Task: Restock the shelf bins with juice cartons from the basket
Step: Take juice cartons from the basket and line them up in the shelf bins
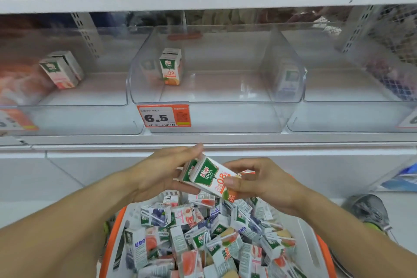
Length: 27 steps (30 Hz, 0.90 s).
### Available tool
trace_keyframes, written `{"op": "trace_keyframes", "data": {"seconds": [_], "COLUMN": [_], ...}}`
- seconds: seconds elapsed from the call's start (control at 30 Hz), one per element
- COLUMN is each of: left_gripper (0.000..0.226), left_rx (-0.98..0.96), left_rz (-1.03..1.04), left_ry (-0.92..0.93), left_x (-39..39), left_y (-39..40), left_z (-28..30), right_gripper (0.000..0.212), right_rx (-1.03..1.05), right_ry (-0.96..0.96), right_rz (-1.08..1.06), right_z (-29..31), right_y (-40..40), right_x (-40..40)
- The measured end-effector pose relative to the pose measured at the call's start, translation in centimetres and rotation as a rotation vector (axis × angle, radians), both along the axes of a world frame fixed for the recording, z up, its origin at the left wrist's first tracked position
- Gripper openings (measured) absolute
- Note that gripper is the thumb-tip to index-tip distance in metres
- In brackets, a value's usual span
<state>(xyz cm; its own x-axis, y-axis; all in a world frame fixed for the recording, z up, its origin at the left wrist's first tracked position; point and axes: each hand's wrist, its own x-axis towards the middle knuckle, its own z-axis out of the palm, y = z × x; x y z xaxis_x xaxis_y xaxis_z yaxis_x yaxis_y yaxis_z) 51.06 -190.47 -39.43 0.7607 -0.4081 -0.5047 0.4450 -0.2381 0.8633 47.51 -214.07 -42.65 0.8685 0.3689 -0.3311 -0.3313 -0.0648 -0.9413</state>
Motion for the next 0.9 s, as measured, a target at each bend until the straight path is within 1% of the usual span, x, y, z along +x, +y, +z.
{"op": "trace_keyframes", "data": {"seconds": [0.07, 0.2, 0.23, 0.3, 0.33, 0.37, 0.47, 0.57, 0.63, 0.73, 0.83, 0.9], "left_gripper": [0.048, 0.051, 0.051, 0.054, 0.058, 0.062, 0.071, 0.07, 0.07, 0.076, 0.073, 0.078], "left_rx": [0.022, 0.081, 0.096, 0.113, 0.115, 0.118, 0.114, 0.126, 0.141, 0.125, 0.164, 0.194], "left_rz": [-0.085, -0.053, -0.052, -0.078, -0.104, -0.141, -0.297, -0.392, -0.343, -0.231, -0.215, -0.208], "left_ry": [-0.037, -0.087, -0.097, -0.104, -0.1, -0.093, -0.078, -0.054, -0.04, -0.018, -0.078, -0.123], "left_x": [-0.2, 0.3, 0.4, 0.6, 0.6, 0.5, 0.3, 0.0, -0.1, -0.3, -0.5, -0.7], "left_y": [0.3, 0.6, 0.7, 1.0, 1.1, 1.3, 1.4, 1.3, 1.3, 1.5, 1.8, 2.1], "left_z": [-0.2, -0.7, -0.7, -0.7, -0.6, -0.5, -0.3, -0.2, -0.3, -0.2, 0.3, 0.8], "right_gripper": [0.031, 0.034, 0.038, 0.052, 0.06, 0.066, 0.077, 0.074, 0.069, 0.064, 0.064, 0.069], "right_rx": [-0.003, -0.055, -0.111, -0.298, -0.344, -0.341, -0.268, -0.305, -0.266, -0.136, 0.013, 0.08], "right_ry": [0.006, -0.012, -0.033, -0.131, -0.163, -0.161, -0.078, -0.08, -0.051, 0.02, 0.103, 0.132], "right_rz": [-0.009, -0.067, -0.073, -0.028, 0.026, 0.087, 0.273, 0.377, 0.373, 0.323, 0.283, 0.251], "right_z": [-0.1, -0.6, -0.7, -0.7, -0.5, -0.4, 0.2, 0.6, 0.5, 0.2, -0.3, -0.6], "right_y": [0.6, 1.7, 1.8, 1.8, 1.8, 1.7, 2.0, 2.4, 2.6, 2.9, 3.3, 3.7], "right_x": [0.1, 0.2, 0.3, 0.4, 0.5, 0.6, 0.6, 0.3, 0.1, 0.2, 0.4, 0.3]}}
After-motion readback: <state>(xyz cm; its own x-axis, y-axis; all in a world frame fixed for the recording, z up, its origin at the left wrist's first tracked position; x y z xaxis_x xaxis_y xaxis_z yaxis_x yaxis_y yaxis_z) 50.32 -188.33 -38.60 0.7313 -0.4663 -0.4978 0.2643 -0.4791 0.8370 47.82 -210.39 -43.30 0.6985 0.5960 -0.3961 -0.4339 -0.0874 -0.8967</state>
